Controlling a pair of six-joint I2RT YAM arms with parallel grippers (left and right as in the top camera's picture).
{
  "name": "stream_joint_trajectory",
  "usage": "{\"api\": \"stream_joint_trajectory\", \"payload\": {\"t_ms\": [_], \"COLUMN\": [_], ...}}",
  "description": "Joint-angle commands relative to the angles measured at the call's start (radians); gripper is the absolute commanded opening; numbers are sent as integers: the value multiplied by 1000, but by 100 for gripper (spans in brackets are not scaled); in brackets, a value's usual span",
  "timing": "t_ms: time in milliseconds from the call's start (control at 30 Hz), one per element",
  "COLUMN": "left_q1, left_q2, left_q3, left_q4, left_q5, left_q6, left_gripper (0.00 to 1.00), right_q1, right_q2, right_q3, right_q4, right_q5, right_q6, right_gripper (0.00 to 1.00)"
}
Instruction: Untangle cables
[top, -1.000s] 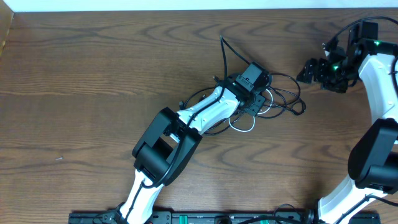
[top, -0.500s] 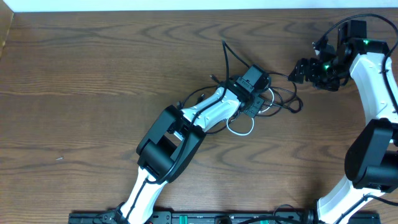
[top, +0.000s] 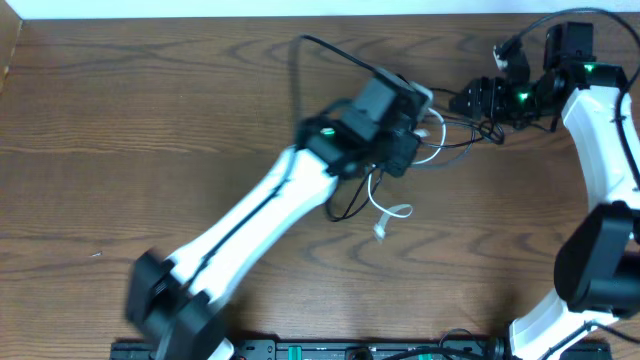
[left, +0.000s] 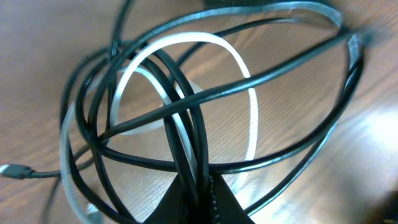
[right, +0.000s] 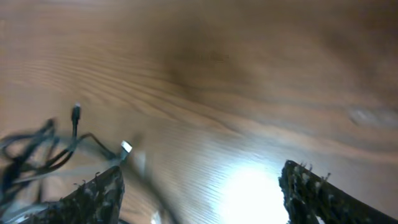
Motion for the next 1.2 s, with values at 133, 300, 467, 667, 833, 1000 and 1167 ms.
{"api": "stream_joint_trajectory", "payload": {"t_ms": [133,300,467,667,833,1000,1167], "left_q1": [151,200,211,211,211,211,213], "left_q2": [-82,-81,-81,-81,-81,-81,-81], "left_q3": [10,10,9,9,9,9,9], "left_q4": [-27,-68,-82,-88,-109,-108,-109], "left_q5": [233,250,249,204,158,154,136], "left_q6": [-13,-13,-12,-12,-12,-12,-13], "left_gripper": [8,8,8,8,8,8,8], "right_q1": [45,91,126,192,195,236,305], "right_q2": [-206,-292,-306,-288,-288,-281,-266], "right_q3": [14,14,14,14,14,14,14], "right_q4": [88,152,189,178,190,174,118], "right_q5": [-203,-187,-153,111,179,6,-11], "right_q6": [-46,-46,-26,71,90,-80,-238], "right_gripper": [81,82,83,81,84,80,78]}}
